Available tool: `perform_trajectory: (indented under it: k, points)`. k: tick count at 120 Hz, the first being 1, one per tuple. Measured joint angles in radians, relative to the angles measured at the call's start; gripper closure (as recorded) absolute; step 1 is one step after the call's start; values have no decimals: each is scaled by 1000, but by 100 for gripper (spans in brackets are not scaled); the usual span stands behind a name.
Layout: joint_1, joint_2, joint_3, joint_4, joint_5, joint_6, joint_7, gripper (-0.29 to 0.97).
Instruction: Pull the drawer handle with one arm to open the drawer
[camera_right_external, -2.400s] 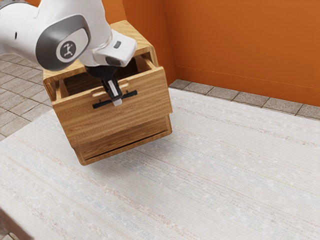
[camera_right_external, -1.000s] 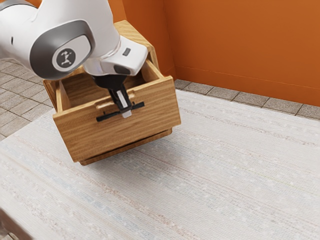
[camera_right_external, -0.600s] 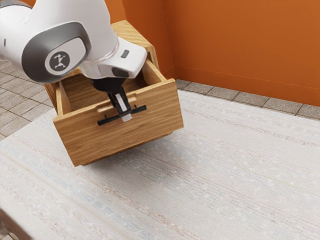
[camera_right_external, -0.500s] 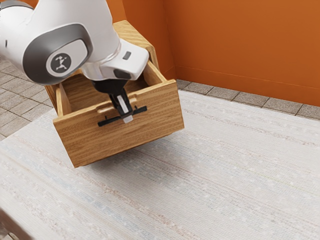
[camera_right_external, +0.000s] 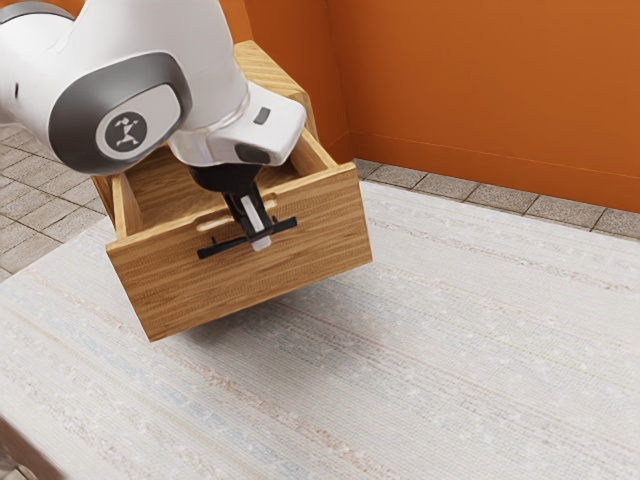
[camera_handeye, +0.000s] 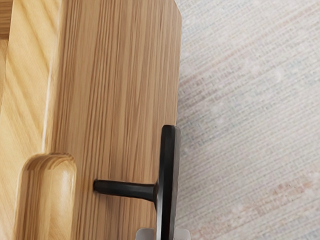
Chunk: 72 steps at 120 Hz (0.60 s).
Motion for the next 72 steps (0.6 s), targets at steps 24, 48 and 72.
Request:
perform_trajectory:
  k: [24, 48, 72]
  points:
    - [-2, -1, 0, -2, 3, 0, -12, 79]
    - [-24, -3, 0, 0, -2, -3, -19, 65]
    - [-32, -23, 0, 2, 1, -5, -24, 55]
